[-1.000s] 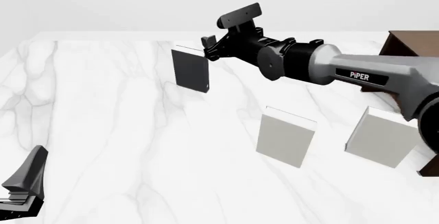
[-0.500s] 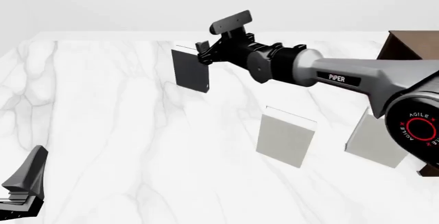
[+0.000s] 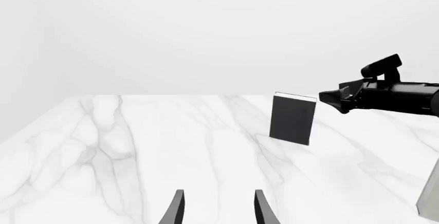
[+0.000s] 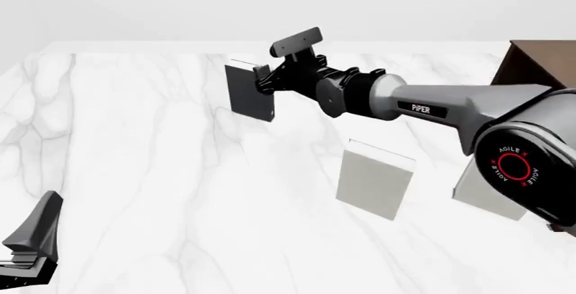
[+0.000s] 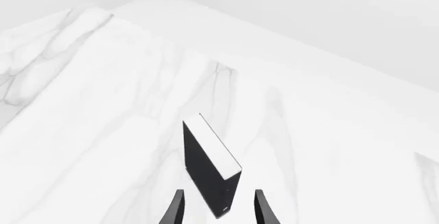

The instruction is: Pick up the book on the left and place it on top of the shelf.

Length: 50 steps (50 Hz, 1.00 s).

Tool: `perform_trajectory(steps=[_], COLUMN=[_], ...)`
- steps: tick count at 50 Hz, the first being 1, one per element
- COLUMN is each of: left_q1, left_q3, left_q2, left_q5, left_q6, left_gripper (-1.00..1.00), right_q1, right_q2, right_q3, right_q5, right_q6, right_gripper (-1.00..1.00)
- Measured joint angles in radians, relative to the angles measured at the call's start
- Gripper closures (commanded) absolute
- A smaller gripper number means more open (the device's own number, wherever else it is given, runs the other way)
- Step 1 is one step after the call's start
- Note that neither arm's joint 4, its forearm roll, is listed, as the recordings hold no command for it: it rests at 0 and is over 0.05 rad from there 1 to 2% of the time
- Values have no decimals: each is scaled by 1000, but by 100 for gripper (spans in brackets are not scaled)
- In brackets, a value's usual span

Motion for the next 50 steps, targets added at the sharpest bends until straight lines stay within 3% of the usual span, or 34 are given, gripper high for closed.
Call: perform_trajectory(steps=[50], left_q1=[0], left_q3=[0], left_q2=[0], left_q5=[0], left_q6=[0], left_gripper=[-100], right_q1=[-9], right_q2=[157], right_q3=[-164], right_q5=[34], right_q6=[0], right_gripper=[-100])
